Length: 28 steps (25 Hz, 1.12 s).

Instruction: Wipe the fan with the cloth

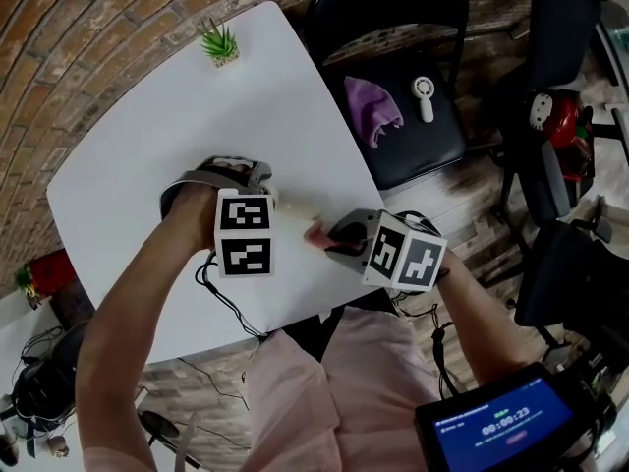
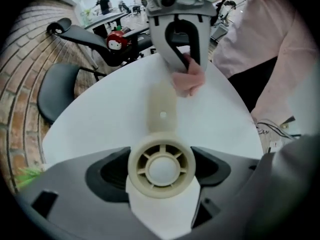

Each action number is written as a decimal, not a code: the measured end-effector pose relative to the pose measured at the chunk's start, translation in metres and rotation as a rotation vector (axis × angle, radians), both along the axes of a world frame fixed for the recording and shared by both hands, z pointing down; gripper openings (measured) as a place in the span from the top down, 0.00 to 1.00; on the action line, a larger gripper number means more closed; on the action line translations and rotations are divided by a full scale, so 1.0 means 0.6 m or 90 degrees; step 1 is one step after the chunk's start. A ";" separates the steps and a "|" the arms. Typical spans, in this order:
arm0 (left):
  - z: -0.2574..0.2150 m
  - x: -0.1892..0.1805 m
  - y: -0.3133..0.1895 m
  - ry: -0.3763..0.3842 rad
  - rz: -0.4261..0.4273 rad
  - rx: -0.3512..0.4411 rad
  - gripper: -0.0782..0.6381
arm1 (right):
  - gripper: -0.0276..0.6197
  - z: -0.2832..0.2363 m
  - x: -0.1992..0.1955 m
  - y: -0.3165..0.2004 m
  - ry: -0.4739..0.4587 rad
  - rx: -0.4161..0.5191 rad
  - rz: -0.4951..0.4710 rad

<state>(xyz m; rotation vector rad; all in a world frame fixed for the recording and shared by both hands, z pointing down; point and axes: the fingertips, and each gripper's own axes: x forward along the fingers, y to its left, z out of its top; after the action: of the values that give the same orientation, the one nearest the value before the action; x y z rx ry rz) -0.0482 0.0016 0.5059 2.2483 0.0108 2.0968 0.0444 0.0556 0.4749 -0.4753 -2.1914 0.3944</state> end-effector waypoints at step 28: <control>-0.498 -0.246 0.048 0.517 -0.877 0.759 0.87 | 0.90 -0.403 -0.224 -0.115 -0.371 0.174 0.392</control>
<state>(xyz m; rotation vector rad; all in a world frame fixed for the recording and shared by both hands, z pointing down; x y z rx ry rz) -0.1955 0.0303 0.2074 1.9814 -2.2991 0.3113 -0.0900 -0.0135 0.2329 0.2944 -2.8921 0.2876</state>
